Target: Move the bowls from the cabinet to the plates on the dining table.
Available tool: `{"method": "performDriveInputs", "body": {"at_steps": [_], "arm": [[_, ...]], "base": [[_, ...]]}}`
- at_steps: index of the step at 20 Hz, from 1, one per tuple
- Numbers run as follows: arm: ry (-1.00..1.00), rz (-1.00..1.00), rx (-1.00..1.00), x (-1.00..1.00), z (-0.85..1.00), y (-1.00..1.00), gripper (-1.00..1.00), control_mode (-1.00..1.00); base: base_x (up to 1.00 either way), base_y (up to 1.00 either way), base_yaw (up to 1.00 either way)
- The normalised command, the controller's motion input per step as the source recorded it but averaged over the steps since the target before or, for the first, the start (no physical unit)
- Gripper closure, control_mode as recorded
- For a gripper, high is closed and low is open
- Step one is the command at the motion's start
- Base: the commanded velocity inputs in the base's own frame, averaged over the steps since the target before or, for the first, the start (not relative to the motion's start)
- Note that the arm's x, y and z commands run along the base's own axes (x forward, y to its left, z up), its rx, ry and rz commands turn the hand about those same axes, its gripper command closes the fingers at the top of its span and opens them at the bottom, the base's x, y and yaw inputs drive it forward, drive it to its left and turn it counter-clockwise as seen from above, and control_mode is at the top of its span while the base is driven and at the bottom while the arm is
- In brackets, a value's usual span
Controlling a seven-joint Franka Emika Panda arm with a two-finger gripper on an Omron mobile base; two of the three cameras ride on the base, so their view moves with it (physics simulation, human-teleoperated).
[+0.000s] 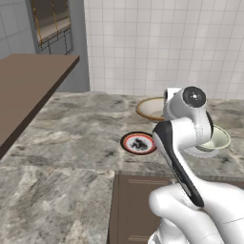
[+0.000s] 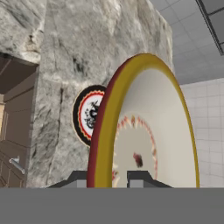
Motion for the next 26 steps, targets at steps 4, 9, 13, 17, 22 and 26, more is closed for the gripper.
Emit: {"method": "performDriveInputs", "body": {"at_steps": [4, 9, 13, 17, 22, 26], "arm": [[0.0, 0.0, -0.01, 0.36, -0.42, 0.0, 1.0, -1.0], [0.0, 0.0, 0.0, 0.34, -0.32, 0.0, 1.0, -1.0], [0.01, 0.0, 0.0, 0.31, -0.22, 0.0, 1.0, -1.0], [0.04, 0.0, 0.0, 0.27, -0.13, 0.07, 1.0, -1.0], [0.07, 0.0, 0.0, 0.15, -0.09, 0.13, 1.0, -1.0], [0.07, 0.0, 0.0, 0.17, -0.2, 0.07, 1.0, -1.0]], "base": [[0.0, 0.0, 0.0], [0.0, 0.0, 0.0], [0.0, 0.0, 0.0], [0.0, 0.0, 0.0], [0.0, 0.0, 0.0], [0.0, 0.0, 0.0]]}}
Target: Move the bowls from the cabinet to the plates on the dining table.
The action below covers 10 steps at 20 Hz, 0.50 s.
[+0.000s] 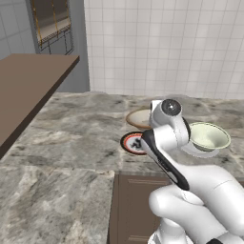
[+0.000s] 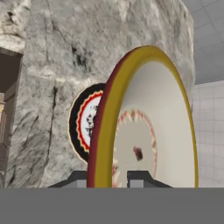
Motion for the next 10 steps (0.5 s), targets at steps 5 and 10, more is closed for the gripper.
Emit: {"method": "performDriveInputs", "body": {"at_steps": [5, 10], "arm": [[0.04, 0.0, 0.0, 0.19, -0.28, 0.02, 1.0, -1.0], [0.02, 0.0, 0.0, 0.19, -0.33, 0.04, 1.0, -1.0]], "base": [[0.0, 0.0, 0.0], [0.0, 0.0, 0.0]]}}
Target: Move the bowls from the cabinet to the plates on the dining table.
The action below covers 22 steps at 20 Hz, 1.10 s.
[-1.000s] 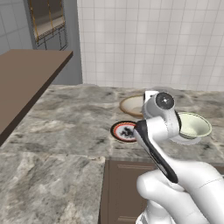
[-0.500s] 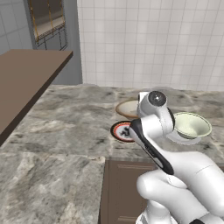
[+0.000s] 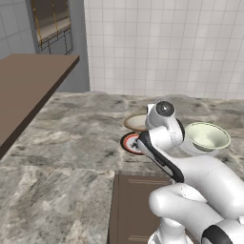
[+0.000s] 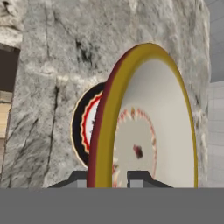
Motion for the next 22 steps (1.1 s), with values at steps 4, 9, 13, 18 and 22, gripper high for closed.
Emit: {"method": "performDriveInputs", "body": {"at_steps": [4, 9, 13, 18, 22], "arm": [[0.0, 0.0, 0.0, 0.17, -0.33, 0.03, 1.0, -1.0], [0.0, 0.0, 0.0, 0.22, -0.27, 0.02, 1.0, -1.0], [0.0, -0.01, 0.0, 0.21, -0.29, 0.02, 1.0, -1.0], [0.0, -0.01, 0.0, 0.18, -0.26, 0.01, 1.0, -1.0], [0.0, -0.02, 0.0, 0.15, -0.2, 0.0, 1.0, -1.0]], "base": [[0.0, 0.0, 0.0], [0.0, 0.0, 0.0], [0.0, 0.0, 0.0], [0.0, 0.0, 0.0], [0.0, 0.0, 0.0]]}}
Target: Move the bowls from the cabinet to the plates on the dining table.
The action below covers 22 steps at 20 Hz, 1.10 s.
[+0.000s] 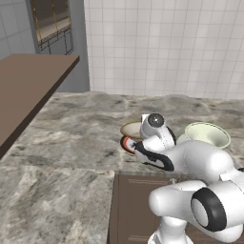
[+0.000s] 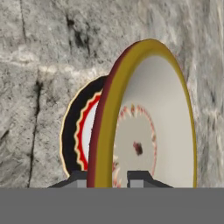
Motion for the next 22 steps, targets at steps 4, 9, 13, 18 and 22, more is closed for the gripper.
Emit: {"method": "performDriveInputs", "body": {"at_steps": [4, 9, 13, 18, 22], "arm": [[0.0, -0.02, 0.0, 0.13, -0.17, 0.01, 1.0, -1.0], [0.0, -0.03, 0.0, 0.08, -0.16, 0.0, 1.0, -1.0], [0.0, -0.03, 0.0, 0.06, -0.16, 0.0, 1.0, -1.0], [0.01, -0.03, 0.0, 0.03, -0.12, 0.0, 1.0, -1.0], [0.0, -0.03, 0.0, 0.04, -0.12, 0.0, 1.0, -1.0]], "base": [[0.0, 0.0, 0.0], [0.0, 0.0, 0.0], [0.0, 0.0, 0.0], [0.0, 0.0, 0.0], [0.0, 0.0, 0.0]]}}
